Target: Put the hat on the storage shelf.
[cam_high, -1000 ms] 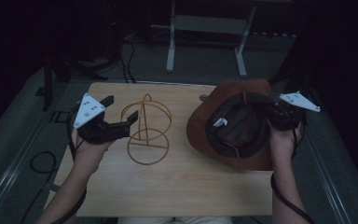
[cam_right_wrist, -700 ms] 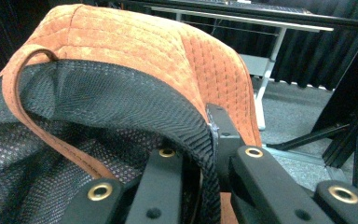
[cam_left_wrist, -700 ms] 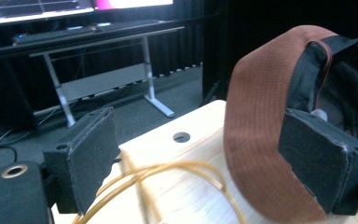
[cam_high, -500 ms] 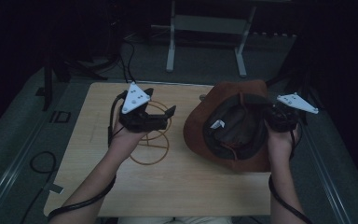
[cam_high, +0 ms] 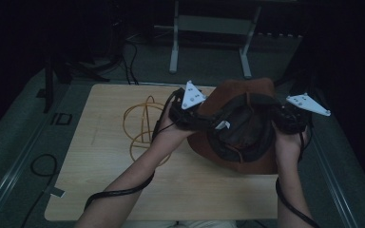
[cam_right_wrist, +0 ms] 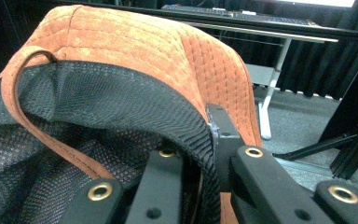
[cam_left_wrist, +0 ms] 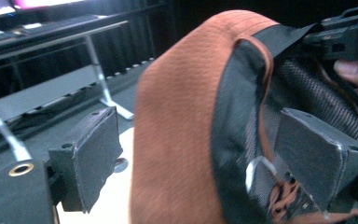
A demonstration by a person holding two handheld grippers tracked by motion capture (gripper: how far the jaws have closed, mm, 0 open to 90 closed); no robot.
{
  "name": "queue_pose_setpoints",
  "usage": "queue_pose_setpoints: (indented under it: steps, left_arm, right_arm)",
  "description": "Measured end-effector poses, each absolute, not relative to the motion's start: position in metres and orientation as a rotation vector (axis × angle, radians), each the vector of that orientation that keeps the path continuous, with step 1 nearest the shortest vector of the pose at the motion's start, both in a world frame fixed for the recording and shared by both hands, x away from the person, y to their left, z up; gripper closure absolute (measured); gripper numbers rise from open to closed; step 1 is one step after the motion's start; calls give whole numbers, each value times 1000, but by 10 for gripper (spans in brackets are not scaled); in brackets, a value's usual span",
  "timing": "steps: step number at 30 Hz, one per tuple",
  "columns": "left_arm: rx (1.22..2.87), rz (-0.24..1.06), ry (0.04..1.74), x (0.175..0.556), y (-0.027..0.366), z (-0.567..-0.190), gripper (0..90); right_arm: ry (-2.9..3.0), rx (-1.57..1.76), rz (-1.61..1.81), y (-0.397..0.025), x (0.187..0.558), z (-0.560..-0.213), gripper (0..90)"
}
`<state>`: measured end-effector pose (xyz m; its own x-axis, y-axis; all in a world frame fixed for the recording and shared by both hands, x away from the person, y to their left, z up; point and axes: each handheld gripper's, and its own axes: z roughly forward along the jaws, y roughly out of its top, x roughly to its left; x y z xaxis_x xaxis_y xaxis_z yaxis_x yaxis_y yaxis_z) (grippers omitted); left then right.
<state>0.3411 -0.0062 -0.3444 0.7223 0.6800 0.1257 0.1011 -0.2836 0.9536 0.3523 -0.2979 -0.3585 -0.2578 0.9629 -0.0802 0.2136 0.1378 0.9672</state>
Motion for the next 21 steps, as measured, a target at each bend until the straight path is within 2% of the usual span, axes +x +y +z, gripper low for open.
queue_pose_setpoints:
  steps: [10,15,18,19,21]
  left_arm:
    - [1853,635,621,364,-47,-367,153]
    - [1862,689,672,372,-60,-378,189]
    - [1872,743,731,374,-67,-386,238]
    - [1872,744,739,375,-69,-389,296]
    - [1879,777,750,376,-71,-392,347]
  right_arm:
    - [1616,1154,1202,-299,350,-356,849]
    - [1632,1149,1212,-294,351,-354,849]
    - [1631,1142,1212,-291,350,-353,849]
    - [1630,1143,1215,-290,350,-353,850]
    - [1633,1137,1204,-288,349,-353,849]
